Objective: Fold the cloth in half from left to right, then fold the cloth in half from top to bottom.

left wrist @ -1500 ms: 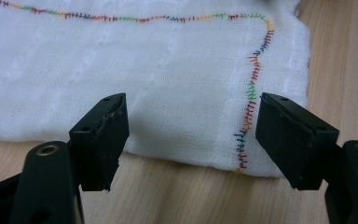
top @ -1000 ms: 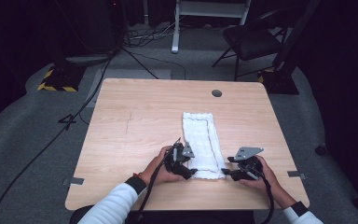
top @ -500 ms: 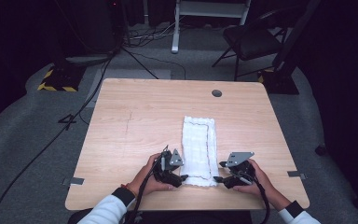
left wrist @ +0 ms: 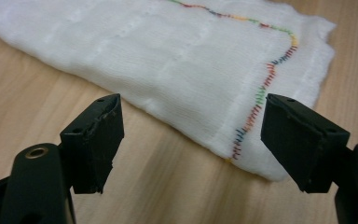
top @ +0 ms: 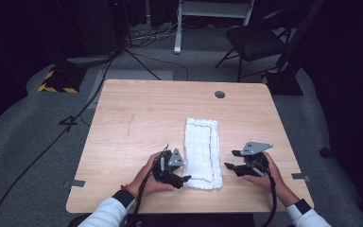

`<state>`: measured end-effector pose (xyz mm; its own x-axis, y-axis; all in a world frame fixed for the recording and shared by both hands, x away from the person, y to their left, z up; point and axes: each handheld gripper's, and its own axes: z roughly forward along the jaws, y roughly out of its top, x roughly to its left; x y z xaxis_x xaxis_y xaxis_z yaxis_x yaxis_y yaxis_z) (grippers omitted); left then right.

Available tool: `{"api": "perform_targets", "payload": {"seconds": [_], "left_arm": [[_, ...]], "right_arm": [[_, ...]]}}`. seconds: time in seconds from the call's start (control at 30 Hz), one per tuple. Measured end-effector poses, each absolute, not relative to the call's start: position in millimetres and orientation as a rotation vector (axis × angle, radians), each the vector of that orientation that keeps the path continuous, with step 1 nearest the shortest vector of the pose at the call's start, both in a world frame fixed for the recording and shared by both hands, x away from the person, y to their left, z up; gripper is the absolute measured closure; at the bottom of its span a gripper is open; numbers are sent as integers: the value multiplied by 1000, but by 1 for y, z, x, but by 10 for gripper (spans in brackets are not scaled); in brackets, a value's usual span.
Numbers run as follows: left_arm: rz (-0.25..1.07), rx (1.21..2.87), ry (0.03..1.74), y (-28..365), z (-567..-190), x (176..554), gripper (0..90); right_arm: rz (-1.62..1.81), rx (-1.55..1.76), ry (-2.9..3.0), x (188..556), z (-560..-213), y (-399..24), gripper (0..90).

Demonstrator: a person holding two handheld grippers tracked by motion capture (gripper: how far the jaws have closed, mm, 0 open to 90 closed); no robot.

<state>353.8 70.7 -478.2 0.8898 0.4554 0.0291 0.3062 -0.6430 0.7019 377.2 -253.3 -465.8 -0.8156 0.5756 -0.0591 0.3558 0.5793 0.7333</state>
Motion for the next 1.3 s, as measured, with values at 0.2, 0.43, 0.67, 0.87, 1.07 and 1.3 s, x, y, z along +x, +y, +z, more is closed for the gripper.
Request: {"api": "perform_targets", "payload": {"seconds": [0.2, 0.43, 0.67, 0.87, 1.07, 1.3], "left_arm": [[292, 2283, 564, 78, -470, 364, 218], [366, 2275, 601, 78, -457, 396, 225], [400, 2267, 668, 69, -453, 441, 235], [409, 2280, 710, 58, -454, 474, 234], [397, 2276, 790, 50, -459, 508, 239], [320, 2227, 927, 45, -477, 540, 275]], "right_arm": [[1073, 811, 2460, 390, -461, -261, 412], [1054, 856, 2418, 411, -455, -263, 426], [1048, 887, 2384, 445, -449, -255, 439], [1052, 915, 2385, 476, -448, -239, 437], [1049, 942, 2409, 500, -452, -223, 430], [999, 1003, 2413, 526, -467, -209, 425]]}}
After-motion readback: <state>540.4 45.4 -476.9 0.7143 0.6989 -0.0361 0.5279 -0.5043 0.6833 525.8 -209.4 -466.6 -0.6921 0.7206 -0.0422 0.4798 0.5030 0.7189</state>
